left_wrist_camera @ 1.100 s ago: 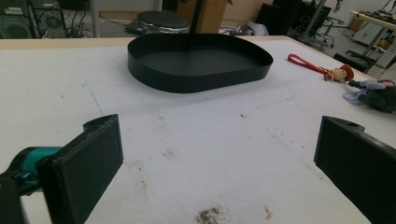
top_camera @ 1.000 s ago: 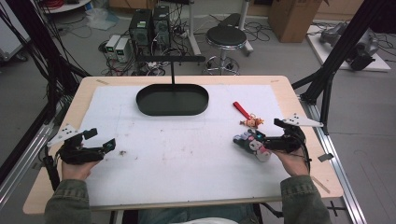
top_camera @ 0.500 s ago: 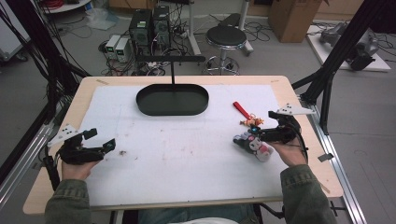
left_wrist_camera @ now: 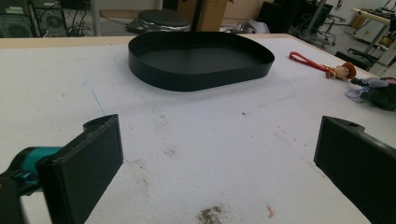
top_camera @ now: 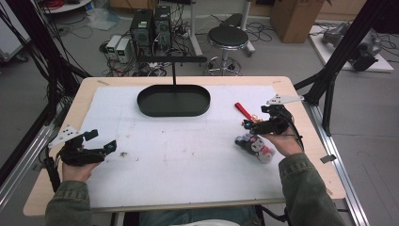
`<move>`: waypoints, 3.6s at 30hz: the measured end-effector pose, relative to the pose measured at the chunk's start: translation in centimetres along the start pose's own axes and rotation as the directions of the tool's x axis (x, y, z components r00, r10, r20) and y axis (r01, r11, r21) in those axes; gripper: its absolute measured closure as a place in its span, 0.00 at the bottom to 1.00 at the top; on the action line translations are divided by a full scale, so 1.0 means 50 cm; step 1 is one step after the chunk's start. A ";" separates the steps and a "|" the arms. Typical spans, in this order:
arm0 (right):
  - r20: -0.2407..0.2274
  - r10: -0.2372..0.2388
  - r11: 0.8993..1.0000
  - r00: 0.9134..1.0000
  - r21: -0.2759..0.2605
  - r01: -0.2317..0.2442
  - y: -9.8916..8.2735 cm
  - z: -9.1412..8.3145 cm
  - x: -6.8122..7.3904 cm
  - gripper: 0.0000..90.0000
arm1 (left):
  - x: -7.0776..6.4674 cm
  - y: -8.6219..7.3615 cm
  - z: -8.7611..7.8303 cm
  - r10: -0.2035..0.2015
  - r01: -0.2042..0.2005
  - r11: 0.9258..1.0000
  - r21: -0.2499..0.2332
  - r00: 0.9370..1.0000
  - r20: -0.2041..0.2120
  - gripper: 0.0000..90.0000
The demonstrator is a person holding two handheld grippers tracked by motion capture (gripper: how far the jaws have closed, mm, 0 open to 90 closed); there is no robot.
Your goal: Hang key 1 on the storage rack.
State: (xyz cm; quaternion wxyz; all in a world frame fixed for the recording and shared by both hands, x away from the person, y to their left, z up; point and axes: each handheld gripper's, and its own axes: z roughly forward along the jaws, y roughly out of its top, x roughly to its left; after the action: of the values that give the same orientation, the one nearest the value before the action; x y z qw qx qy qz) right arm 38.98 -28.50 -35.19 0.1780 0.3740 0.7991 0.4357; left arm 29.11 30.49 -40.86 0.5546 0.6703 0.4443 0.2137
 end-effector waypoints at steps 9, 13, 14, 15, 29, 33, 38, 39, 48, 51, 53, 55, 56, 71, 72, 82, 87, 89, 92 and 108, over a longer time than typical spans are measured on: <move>-0.015 -0.010 0.999 1.000 0.049 0.011 0.035 0.025 -0.011 0.01 | 0.001 0.000 0.000 -0.002 0.002 1.000 -0.002 1.000 0.000 0.02; -0.017 -0.012 0.997 1.000 0.078 0.013 0.051 0.045 -0.016 0.01 | -0.001 0.000 0.000 0.001 -0.001 1.000 0.001 1.000 0.002 0.02; -0.015 -0.011 0.996 1.000 0.090 0.013 0.054 0.050 -0.017 0.01 | -0.001 0.000 0.000 0.001 -0.001 1.000 0.000 1.000 0.000 0.02; -0.014 -0.017 0.995 1.000 0.101 0.018 0.057 0.054 -0.018 0.01 | -0.001 0.000 0.000 0.001 -0.001 1.000 0.000 1.000 0.000 0.02; -0.002 0.005 0.975 1.000 0.223 -0.004 0.071 0.112 -0.059 0.01 | -0.002 -0.001 0.000 0.003 -0.003 1.000 0.006 1.000 0.002 0.02; 0.018 -0.004 0.957 1.000 0.291 -0.002 0.071 0.138 -0.075 0.01 | -0.002 -0.001 -0.001 -0.002 0.002 1.000 0.000 1.000 0.002 0.02; 0.042 0.013 0.940 0.999 0.339 -0.027 0.078 0.162 -0.096 0.01 | -0.001 -0.001 -0.001 -0.002 0.002 1.000 -0.002 1.000 0.000 0.02; 0.049 0.007 0.937 0.999 0.349 -0.024 0.079 0.166 -0.099 0.01 | 0.000 -0.001 -0.001 -0.002 0.002 1.000 -0.002 1.000 0.000 0.02; 0.076 0.042 0.910 0.996 0.408 -0.070 0.062 0.204 -0.132 0.01 | 0.000 -0.001 -0.001 -0.002 0.002 1.000 -0.004 1.000 0.005 0.02; 0.083 0.059 0.904 0.995 0.417 -0.088 0.054 0.217 -0.146 0.01 | 0.001 -0.001 0.002 -0.002 0.002 1.000 0.000 1.000 0.004 0.02; 0.079 0.059 0.896 0.995 0.436 -0.088 0.048 0.226 -0.153 0.01 | 0.002 -0.001 0.002 -0.002 0.002 1.000 -0.002 1.000 0.003 0.02; 0.082 0.050 0.888 0.995 0.452 -0.082 0.042 0.234 -0.156 0.05 | 0.003 0.000 0.002 -0.006 0.006 1.000 -0.006 1.000 0.001 0.02; 0.075 0.048 0.884 0.996 0.460 -0.077 0.041 0.237 -0.156 0.06 | 0.005 0.000 0.002 -0.008 0.008 1.000 -0.008 1.000 -0.002 0.02; 0.067 0.055 0.870 0.996 0.486 -0.080 0.029 0.259 -0.167 0.34 | 0.002 0.000 0.009 -0.005 0.005 1.000 0.002 1.000 -0.001 0.02; 0.065 0.052 0.869 0.997 0.489 -0.077 0.030 0.259 -0.167 0.36 | 0.003 0.000 0.008 -0.005 0.005 1.000 0.001 1.000 -0.001 0.02; 0.070 0.007 0.819 0.998 0.573 -0.046 0.069 0.284 -0.154 0.49 | 0.003 -0.001 0.008 -0.004 0.004 1.000 0.007 1.000 -0.001 0.02; 0.095 0.013 0.779 0.995 0.623 -0.070 0.057 0.298 -0.155 0.57 | 0.004 -0.001 0.008 -0.004 0.004 1.000 0.008 1.000 0.002 0.02; 0.110 0.020 0.782 0.994 0.617 -0.084 0.059 0.298 -0.155 0.71 | 0.004 -0.001 0.009 -0.005 0.005 1.000 0.008 1.000 0.002 0.02; 0.107 0.018 0.780 0.994 0.621 -0.081 0.059 0.297 -0.152 0.81 | 0.003 -0.001 0.008 -0.003 0.003 1.000 0.008 1.000 0.003 0.02; 0.089 0.063 0.851 0.994 0.515 -0.100 0.100 0.217 -0.155 0.83 | 0.000 -0.001 0.005 -0.002 0.002 1.000 0.009 1.000 0.001 0.02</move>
State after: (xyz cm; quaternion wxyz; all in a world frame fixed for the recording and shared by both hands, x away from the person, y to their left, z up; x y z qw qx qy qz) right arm 52.91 -26.53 -37.40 0.0793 0.4564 0.8638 0.1983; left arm 29.27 30.34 -40.97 0.5519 0.6727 0.4456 0.2108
